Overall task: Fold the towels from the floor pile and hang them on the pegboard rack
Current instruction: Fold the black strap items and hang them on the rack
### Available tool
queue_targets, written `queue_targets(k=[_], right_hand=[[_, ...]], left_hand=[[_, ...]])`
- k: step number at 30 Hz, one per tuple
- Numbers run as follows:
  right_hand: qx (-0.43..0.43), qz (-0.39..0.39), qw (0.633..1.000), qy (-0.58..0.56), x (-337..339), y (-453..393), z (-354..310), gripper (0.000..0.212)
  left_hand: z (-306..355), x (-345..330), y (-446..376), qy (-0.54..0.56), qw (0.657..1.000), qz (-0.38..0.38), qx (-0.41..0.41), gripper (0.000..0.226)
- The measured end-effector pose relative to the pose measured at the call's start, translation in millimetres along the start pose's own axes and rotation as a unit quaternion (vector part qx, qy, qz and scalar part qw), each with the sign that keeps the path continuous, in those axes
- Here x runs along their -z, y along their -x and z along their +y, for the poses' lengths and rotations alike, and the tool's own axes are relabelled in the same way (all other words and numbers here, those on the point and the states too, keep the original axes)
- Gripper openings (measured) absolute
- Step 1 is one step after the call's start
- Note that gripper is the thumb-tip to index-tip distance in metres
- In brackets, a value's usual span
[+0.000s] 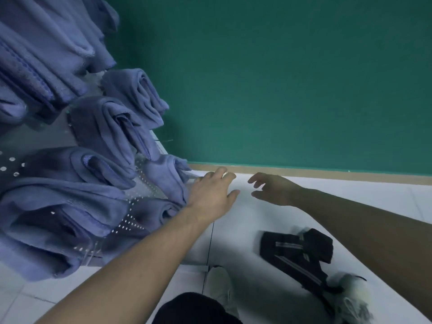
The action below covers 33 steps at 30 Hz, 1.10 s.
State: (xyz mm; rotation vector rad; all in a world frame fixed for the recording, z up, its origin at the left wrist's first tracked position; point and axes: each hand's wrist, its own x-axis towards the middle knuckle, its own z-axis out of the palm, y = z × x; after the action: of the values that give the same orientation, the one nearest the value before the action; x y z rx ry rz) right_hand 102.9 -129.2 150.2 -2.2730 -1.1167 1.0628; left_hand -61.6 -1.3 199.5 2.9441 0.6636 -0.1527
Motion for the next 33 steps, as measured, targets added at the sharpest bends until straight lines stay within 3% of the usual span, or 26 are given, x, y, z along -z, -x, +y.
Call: queue_targets(k=[5, 11, 18, 24, 28, 33], right_hand=[[-0.058, 0.006, 0.998, -0.02, 7.7, 25.6, 62.6, 0.028], [-0.113, -0.016, 0.993, -0.025, -10.6, 25.7, 140.4, 0.019], [-0.19, -0.079, 0.978, 0.011, -51.1, 6.9, 217.3, 0.033], [-0.276, -0.069, 0.957, 0.051, -81.5, -13.1, 259.1, 0.038], [-0.303, -0.035, 0.952, -0.034, -100.9, -23.0, 266.8, 0.042], [-0.309, 0.024, 0.933, -0.18, -112.0, -34.9, 262.5, 0.027]], left_hand=[[40.3, -34.2, -25.5, -0.01, 0.994, -0.1, -0.047, 0.041], [71.3, -99.0, -52.1, 0.023, 0.975, -0.215, -0.049, 0.038], [94.9, -193.5, -76.0, 0.075, 0.95, -0.296, -0.062, 0.039], [108.4, -259.4, -85.9, 0.105, 0.941, -0.314, -0.074, 0.032], [111.8, -282.7, -85.5, 0.126, 0.936, -0.323, -0.053, 0.041], [111.2, -298.8, -79.5, 0.157, 0.921, -0.355, -0.023, 0.064]])
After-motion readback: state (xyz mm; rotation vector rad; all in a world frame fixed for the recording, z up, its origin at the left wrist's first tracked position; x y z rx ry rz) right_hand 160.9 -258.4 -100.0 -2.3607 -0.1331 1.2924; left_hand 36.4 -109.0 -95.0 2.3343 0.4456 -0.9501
